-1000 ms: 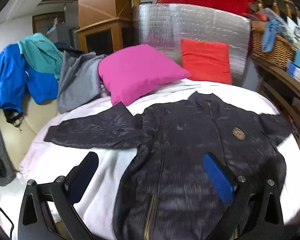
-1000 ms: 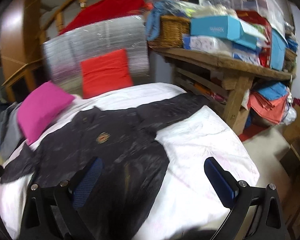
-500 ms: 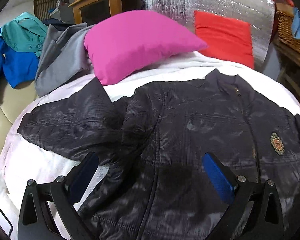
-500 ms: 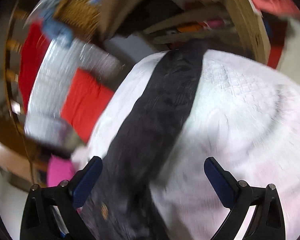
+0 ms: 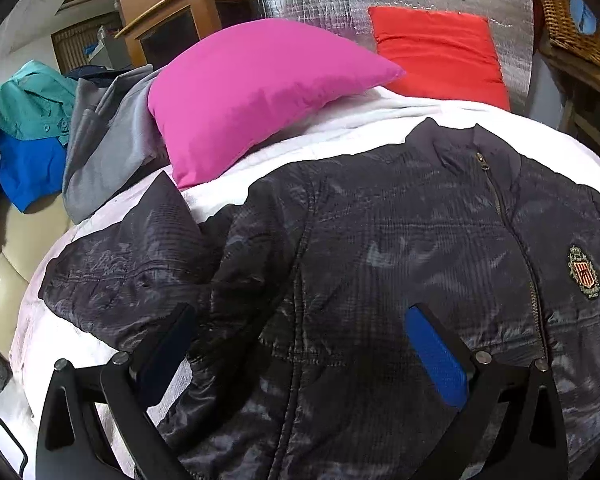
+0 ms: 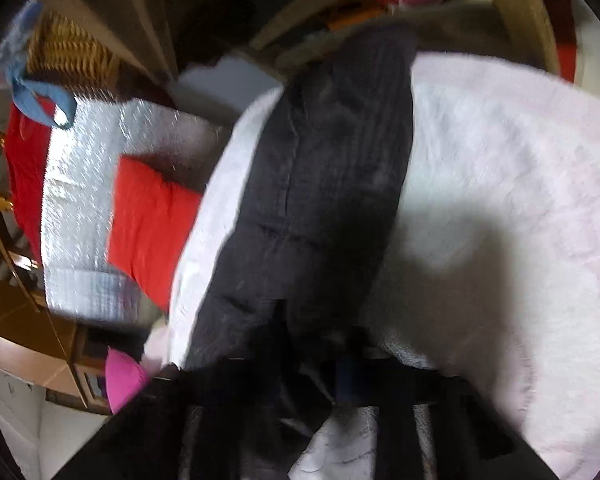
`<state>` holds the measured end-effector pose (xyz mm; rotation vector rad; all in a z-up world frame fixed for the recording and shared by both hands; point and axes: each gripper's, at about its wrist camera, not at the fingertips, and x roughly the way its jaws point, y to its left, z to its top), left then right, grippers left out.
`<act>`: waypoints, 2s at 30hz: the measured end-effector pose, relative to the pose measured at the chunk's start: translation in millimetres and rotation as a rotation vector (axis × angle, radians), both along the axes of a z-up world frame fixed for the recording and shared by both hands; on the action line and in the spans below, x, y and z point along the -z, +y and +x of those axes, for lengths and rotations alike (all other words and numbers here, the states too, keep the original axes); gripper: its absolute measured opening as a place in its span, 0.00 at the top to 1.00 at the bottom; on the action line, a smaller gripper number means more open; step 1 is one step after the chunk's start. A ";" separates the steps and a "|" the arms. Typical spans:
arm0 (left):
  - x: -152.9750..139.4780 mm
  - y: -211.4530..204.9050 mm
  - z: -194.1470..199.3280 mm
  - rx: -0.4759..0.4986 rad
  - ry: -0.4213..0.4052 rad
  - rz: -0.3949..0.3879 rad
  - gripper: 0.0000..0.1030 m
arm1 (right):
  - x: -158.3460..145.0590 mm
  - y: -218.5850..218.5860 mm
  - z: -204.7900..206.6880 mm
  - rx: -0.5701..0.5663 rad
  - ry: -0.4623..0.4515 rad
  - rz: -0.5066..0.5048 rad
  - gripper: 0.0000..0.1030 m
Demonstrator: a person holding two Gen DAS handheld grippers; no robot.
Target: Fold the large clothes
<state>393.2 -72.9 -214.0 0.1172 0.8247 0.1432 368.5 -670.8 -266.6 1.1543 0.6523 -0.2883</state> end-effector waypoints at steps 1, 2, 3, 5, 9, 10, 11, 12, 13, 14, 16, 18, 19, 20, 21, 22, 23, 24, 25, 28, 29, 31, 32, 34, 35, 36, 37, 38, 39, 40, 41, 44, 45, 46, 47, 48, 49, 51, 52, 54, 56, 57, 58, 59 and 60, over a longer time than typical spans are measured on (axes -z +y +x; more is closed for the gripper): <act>-0.5 -0.2 -0.6 0.001 -0.001 0.002 0.00 | -5.6 3.4 0.8 -0.003 0.008 -0.034 0.87; -1.4 -0.1 -1.7 0.000 -0.005 0.002 0.00 | -18.8 11.1 2.0 -0.014 0.002 -0.084 0.88; -3.2 0.5 -2.8 -0.001 -0.010 0.000 0.00 | -29.5 17.7 1.6 -0.024 -0.014 -0.116 0.88; -7.6 3.3 -5.5 -0.006 -0.025 -0.013 0.00 | -60.8 39.2 1.6 -0.060 -0.069 -0.193 0.88; -12.6 8.6 -9.5 -0.019 -0.036 -0.039 0.00 | -107.1 98.2 -5.0 -0.175 -0.178 -0.227 0.88; -13.4 9.7 -10.6 -0.021 -0.037 -0.045 0.00 | -114.5 112.6 -6.3 -0.205 -0.194 -0.234 0.89; -14.3 11.2 -12.2 -0.022 -0.040 -0.051 0.00 | -121.5 132.4 -9.3 -0.247 -0.211 -0.238 0.88; -15.3 12.8 -14.4 -0.023 -0.042 -0.058 0.00 | -125.0 154.9 -11.9 -0.292 -0.226 -0.227 0.88; -16.2 14.5 -16.2 -0.023 -0.044 -0.061 0.00 | -124.1 173.8 -12.0 -0.331 -0.234 -0.211 0.88; -16.9 16.4 -17.5 -0.024 -0.045 -0.062 0.00 | -122.2 191.0 -14.7 -0.363 -0.238 -0.199 0.88; -17.8 22.6 -20.5 -0.031 -0.046 -0.068 0.00 | -107.4 233.8 -12.8 -0.447 -0.223 -0.161 0.89; -17.4 30.2 -21.8 -0.043 -0.040 -0.075 0.00 | -87.6 265.5 -13.5 -0.507 -0.180 -0.133 0.85; -16.5 33.4 -21.7 -0.047 -0.033 -0.078 0.00 | -77.1 279.0 -11.8 -0.523 -0.146 -0.121 0.85; -14.7 38.1 -21.0 -0.056 -0.021 -0.083 0.00 | -65.3 289.7 -8.5 -0.541 -0.109 -0.095 0.85; -13.3 41.9 -21.3 -0.063 -0.015 -0.088 0.00 | -57.9 295.4 -4.2 -0.555 -0.080 -0.065 0.80; -11.8 46.2 -21.1 -0.070 -0.007 -0.097 0.00 | -50.4 298.1 0.3 -0.571 -0.044 -0.016 0.74; -10.4 50.5 -21.3 -0.076 0.001 -0.107 0.00 | -45.0 298.9 0.4 -0.580 -0.022 0.019 0.58; -9.6 53.2 -21.4 -0.080 0.006 -0.115 0.00 | -42.8 300.3 -1.1 -0.592 -0.012 0.056 0.41; -9.4 55.2 -21.2 -0.082 0.009 -0.122 0.00 | -46.6 299.2 -3.9 -0.607 -0.021 0.074 0.37; -10.1 57.5 -22.2 -0.083 0.006 -0.133 0.00 | -74.5 288.2 -18.4 -0.646 -0.086 0.016 0.35; -11.3 56.8 -23.0 -0.079 0.002 -0.137 0.00 | -79.7 278.7 -29.1 -0.650 -0.116 0.007 0.35; -14.4 53.3 -24.5 -0.066 -0.009 -0.145 0.00 | -93.5 253.7 -42.5 -0.620 -0.168 -0.001 0.35; -15.9 50.1 -25.1 -0.053 -0.014 -0.153 0.00 | -95.7 235.9 -47.0 -0.575 -0.176 -0.001 0.35; -17.5 44.6 -25.7 -0.025 -0.016 -0.171 0.00 | -92.0 203.1 -59.0 -0.476 -0.178 0.007 0.35; -17.7 40.8 -25.9 -0.008 -0.015 -0.177 0.00 | -85.1 183.5 -62.2 -0.417 -0.172 0.037 0.33; -17.6 36.1 -25.9 0.012 -0.013 -0.179 0.00 | -80.4 174.5 -64.1 -0.395 -0.165 0.060 0.33; -17.3 31.7 -25.9 0.028 -0.012 -0.177 0.00 | -70.2 158.2 -65.2 -0.350 -0.152 0.108 0.33; -16.6 26.9 -25.5 0.046 -0.010 -0.175 0.00 | -60.9 147.0 -66.2 -0.295 -0.131 0.133 0.33; -15.9 23.1 -25.2 0.055 -0.008 -0.177 0.00 | -54.2 138.1 -67.8 -0.254 -0.104 0.145 0.32; -14.9 19.7 -24.5 0.068 -0.004 -0.189 0.00 | -41.3 128.7 -64.9 -0.210 -0.055 0.164 0.32; -13.6 17.0 -23.8 0.082 0.003 -0.207 0.00 | -30.6 124.4 -62.1 -0.187 -0.030 0.187 0.32; -10.4 13.0 -21.9 0.099 0.024 -0.246 0.00 | -2.6 115.2 -52.0 -0.117 0.010 0.273 0.32; -8.7 12.0 -21.4 0.097 0.030 -0.252 0.00 | 1.9 115.6 -48.7 -0.103 0.009 0.275 0.32; -6.5 10.9 -21.0 0.094 0.040 -0.253 0.00 | 5.8 114.3 -45.0 -0.084 -0.001 0.273 0.31; -3.2 10.1 -20.3 0.091 0.056 -0.253 0.00 | 8.5 115.1 -41.2 -0.081 -0.015 0.275 0.30; 3.0 9.5 -17.9 0.091 0.090 -0.254 0.00 | 9.2 115.6 -39.2 -0.083 -0.030 0.275 0.31; 10.3 8.6 -15.1 0.091 0.134 -0.253 0.00 | 8.0 118.2 -36.7 -0.078 -0.055 0.256 0.32; 26.4 7.4 -10.2 0.084 0.220 -0.237 0.00 | 1.1 119.5 -34.7 -0.071 -0.076 0.178 0.44; 34.0 6.6 -8.8 0.078 0.251 -0.213 0.00 | -6.0 122.9 -33.7 -0.077 -0.071 0.124 0.44; 40.3 3.1 -10.6 0.083 0.254 -0.138 0.00 | -19.5 129.0 -32.3 -0.080 -0.059 0.006 0.51; 38.6 1.4 -14.7 0.098 0.240 -0.110 0.00 | -28.7 133.9 -32.9 -0.078 -0.054 -0.064 0.58; 39.3 2.5 -16.6 0.105 0.247 -0.121 0.00 | -32.6 132.4 -37.1 -0.077 -0.056 -0.086 0.62; 40.6 5.3 -18.6 0.109 0.251 -0.145 0.00 | -43.9 138.5 -35.3 -0.079 -0.063 -0.123 0.63; 41.6 8.6 -21.3 0.113 0.245 -0.167 0.00 | -55.7 145.6 -36.4 -0.091 -0.084 -0.163 0.67; 42.0 10.4 -24.2 0.126 0.237 -0.175 0.00 | -67.6 155.0 -34.6 -0.112 -0.116 -0.195 0.67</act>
